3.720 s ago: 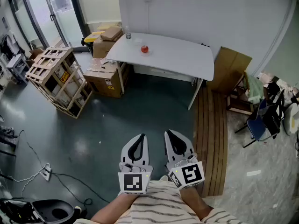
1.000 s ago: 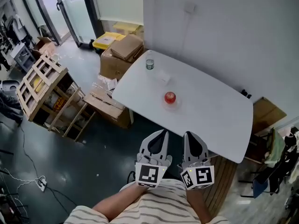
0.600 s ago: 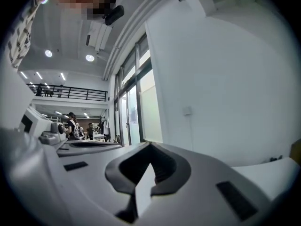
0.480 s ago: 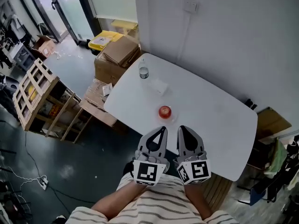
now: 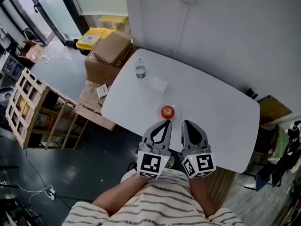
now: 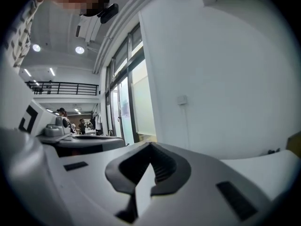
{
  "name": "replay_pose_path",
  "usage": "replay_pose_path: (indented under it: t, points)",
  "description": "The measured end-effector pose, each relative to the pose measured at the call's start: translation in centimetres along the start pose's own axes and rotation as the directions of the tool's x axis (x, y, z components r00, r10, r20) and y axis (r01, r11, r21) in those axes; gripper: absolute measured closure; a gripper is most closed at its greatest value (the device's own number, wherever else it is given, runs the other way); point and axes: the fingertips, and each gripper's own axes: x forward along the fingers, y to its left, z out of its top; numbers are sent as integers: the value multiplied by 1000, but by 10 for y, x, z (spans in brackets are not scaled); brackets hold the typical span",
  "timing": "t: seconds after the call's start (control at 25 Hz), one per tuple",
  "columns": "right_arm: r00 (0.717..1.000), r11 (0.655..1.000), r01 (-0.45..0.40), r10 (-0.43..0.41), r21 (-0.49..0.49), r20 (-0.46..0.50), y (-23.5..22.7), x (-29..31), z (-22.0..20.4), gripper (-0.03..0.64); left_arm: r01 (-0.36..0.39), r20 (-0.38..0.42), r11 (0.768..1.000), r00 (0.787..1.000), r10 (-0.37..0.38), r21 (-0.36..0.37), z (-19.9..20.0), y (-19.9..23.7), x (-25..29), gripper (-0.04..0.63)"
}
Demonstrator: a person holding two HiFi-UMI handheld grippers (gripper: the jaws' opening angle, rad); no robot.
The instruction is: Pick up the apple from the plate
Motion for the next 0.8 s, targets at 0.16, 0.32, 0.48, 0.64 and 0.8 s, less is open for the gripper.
replay_pose_path:
  t: [0.16,0.32,0.48,0.64,0.8]
  points:
    - [999,1000,24,-24,17,-40,-7,9,-18,612,28,-39,1000,999,-28,-6,-17,1,14,592]
    - [997,999,37,-36,20,-67,-12,10,-30,612,58,-90,998,994,-57,7,-39,0,26,591]
    - [996,999,39,-36,37,-78,-12,15,-40,612,60,-148,998,987,-58,8,-66,10,33,591]
    - [993,998,52,-47,36,-110,-27,16,-53,612,81,-189,997,979,-83,-21,-93,2,47,591]
    - [990,998,57,-52,39,-130,-36,20,-62,612,96,-258,995,961,-103,-38,-125,-1,56,562]
